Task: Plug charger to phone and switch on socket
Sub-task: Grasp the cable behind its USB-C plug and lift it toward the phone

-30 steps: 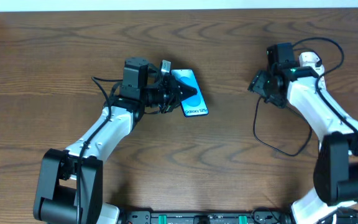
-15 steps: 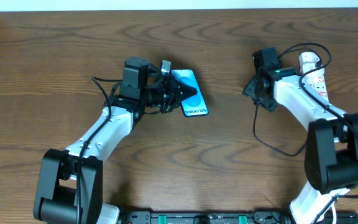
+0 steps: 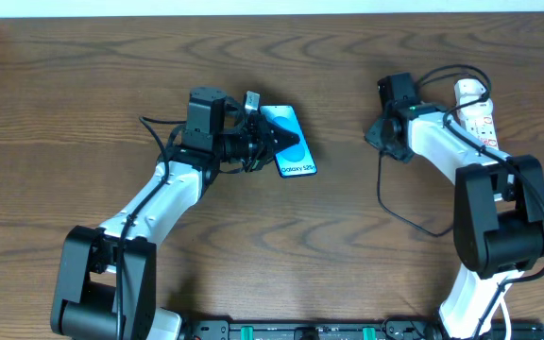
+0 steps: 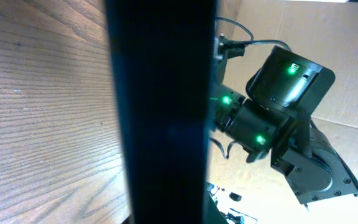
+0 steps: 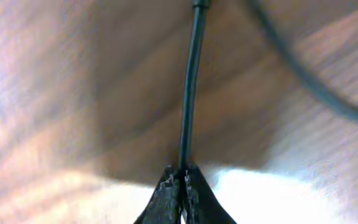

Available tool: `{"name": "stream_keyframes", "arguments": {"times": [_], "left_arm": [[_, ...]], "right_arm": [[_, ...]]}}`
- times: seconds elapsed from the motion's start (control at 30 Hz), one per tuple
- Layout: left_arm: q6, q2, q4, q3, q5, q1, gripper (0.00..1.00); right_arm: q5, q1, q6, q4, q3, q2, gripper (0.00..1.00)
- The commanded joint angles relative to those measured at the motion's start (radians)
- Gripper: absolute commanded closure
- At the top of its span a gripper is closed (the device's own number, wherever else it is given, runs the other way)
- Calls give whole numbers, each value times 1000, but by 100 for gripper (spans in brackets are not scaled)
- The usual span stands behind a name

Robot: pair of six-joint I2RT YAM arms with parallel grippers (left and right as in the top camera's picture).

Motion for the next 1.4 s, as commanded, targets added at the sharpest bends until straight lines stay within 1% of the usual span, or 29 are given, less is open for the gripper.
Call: {"name": "stream_keyframes", "arguments": {"times": [0.0, 0.13, 0.2, 0.23, 0.27, 0.3, 0.37, 0.43, 0.47, 0.5, 0.67, 0.73, 0.87, 0.9, 0.97, 1.03, 1.1, 1.13, 1.2, 1.27, 1.3, 1.37], "left_arm": [[21, -16, 8, 16, 13, 4, 92], [21, -16, 8, 16, 13, 4, 92], [21, -16, 8, 16, 12, 4, 92], [21, -16, 8, 16, 10, 4, 92], [21, -16, 8, 16, 9, 4, 93], [21, -16, 8, 16, 9, 4, 92], [21, -16, 8, 16, 9, 4, 92], [21, -16, 8, 16, 9, 4, 93], [21, -16, 8, 16, 10, 4, 93], [21, -16, 8, 16, 10, 4, 92], [21, -16, 8, 16, 10, 4, 93], [21, -16, 8, 16, 10, 4, 92], [21, -16, 8, 16, 10, 4, 92], [21, -16, 8, 16, 10, 4, 93], [21, -16, 8, 16, 10, 4, 92], [21, -16, 8, 16, 10, 4, 93], [21, -16, 7, 16, 11, 4, 93], [21, -16, 7, 16, 13, 4, 93], [21, -16, 7, 16, 26, 4, 93], [21, -16, 7, 16, 26, 4, 92], [21, -16, 7, 16, 26, 4, 93], [21, -16, 7, 16, 29, 4, 93]], "right_arm": [[-97, 64, -158, -99, -2, 31, 99], [-80, 134, -266, -286, -4, 31, 99], [-57, 163, -275, -350, -5, 31, 95], [-42, 176, -274, -370, -5, 31, 88], [-20, 189, -274, -381, -5, 31, 78], [5, 199, -274, -380, -5, 31, 66], [55, 208, -273, -354, -5, 31, 52], [83, 205, -241, -319, -5, 31, 43], [95, 193, -196, -277, -5, 31, 41], [96, 185, -182, -251, -5, 31, 40], [94, 148, -160, -129, -5, 31, 41], [94, 143, -161, -127, -5, 31, 43], [95, 143, -161, -175, -8, 31, 47], [95, 143, -161, -177, -13, 31, 51], [92, 143, -161, -176, -20, 31, 64], [79, 143, -161, -179, -26, 31, 71], [59, 143, -161, -188, -31, 31, 76], [51, 144, -161, -195, -32, 31, 81], [49, 143, -161, -204, -37, 31, 86], [50, 143, -166, -206, -36, 31, 96], [50, 142, -166, -204, -36, 31, 99], [50, 140, -167, -202, -36, 31, 99]]}}
